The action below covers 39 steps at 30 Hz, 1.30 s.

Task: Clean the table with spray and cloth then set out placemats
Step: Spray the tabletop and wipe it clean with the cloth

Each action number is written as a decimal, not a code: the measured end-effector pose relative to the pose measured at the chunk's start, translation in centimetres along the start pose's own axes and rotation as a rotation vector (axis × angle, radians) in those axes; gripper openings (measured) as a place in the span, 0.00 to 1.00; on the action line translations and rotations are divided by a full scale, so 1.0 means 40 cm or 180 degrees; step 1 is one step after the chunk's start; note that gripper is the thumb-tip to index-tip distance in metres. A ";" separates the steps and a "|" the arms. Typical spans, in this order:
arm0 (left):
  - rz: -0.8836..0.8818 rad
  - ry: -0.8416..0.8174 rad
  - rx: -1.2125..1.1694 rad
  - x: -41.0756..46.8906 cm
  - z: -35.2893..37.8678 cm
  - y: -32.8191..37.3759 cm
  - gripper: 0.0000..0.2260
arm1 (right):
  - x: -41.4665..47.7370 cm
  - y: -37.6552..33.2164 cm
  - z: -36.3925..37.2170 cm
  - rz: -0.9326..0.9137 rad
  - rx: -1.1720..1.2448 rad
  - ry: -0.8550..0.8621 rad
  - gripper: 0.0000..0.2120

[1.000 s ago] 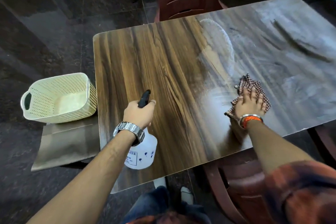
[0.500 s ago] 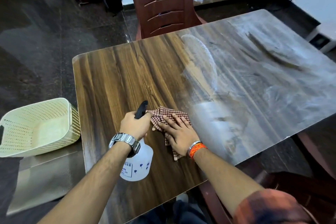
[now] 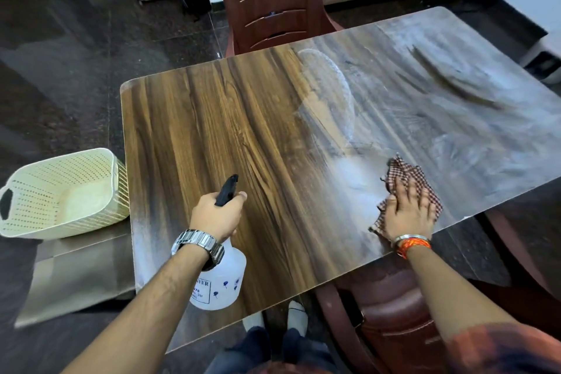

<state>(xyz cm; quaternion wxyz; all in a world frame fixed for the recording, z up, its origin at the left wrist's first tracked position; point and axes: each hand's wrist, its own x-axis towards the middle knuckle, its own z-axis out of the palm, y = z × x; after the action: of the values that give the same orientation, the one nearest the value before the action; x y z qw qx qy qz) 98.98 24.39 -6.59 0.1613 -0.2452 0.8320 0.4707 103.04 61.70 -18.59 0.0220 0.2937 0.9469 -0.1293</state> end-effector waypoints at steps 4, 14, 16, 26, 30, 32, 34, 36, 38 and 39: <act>-0.0044 0.0020 -0.0187 -0.052 0.044 -0.004 0.16 | -0.055 -0.012 0.009 -0.0141 -0.0115 0.0055 0.30; 0.0027 -0.0050 -0.0100 -0.178 0.088 -0.036 0.18 | -0.462 -0.209 0.121 -0.3009 0.0848 -0.0340 0.15; 0.0132 -0.0065 -0.0099 -0.201 0.078 -0.044 0.17 | -0.460 -0.197 0.103 -0.2795 0.1204 -0.0532 0.15; 0.0477 -0.0448 -0.0204 -0.392 0.104 -0.044 0.16 | -0.469 -0.008 -0.182 -0.0558 0.3396 -0.0044 0.10; 0.0614 -0.0718 -0.0239 -0.489 0.181 0.002 0.15 | -0.494 0.117 -0.247 -0.0210 0.3223 0.0395 0.07; 0.0637 -0.0769 -0.0235 -0.535 0.227 0.027 0.15 | -0.494 0.174 -0.278 -0.0003 0.3151 0.0534 0.07; 0.0700 -0.0760 -0.0152 -0.581 0.280 0.049 0.15 | -0.484 0.229 -0.307 0.0109 0.3195 0.0620 0.08; 0.0768 -0.0756 -0.0053 -0.621 0.339 0.074 0.16 | -0.463 0.282 -0.340 0.0116 0.3240 0.0665 0.08; 0.0809 -0.0734 -0.0026 -0.667 0.417 0.100 0.16 | -0.435 0.349 -0.386 0.0088 0.3275 0.0743 0.08; 0.0802 -0.0729 -0.0073 -0.690 0.461 0.114 0.16 | -0.419 0.385 -0.414 0.0048 0.3269 0.0787 0.08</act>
<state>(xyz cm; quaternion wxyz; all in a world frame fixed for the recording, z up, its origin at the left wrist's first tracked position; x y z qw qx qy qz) 119.96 49.35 1.08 0.1920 -0.0855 0.8270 0.5215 126.09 68.97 -4.21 -0.2357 0.2865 0.7550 -0.5407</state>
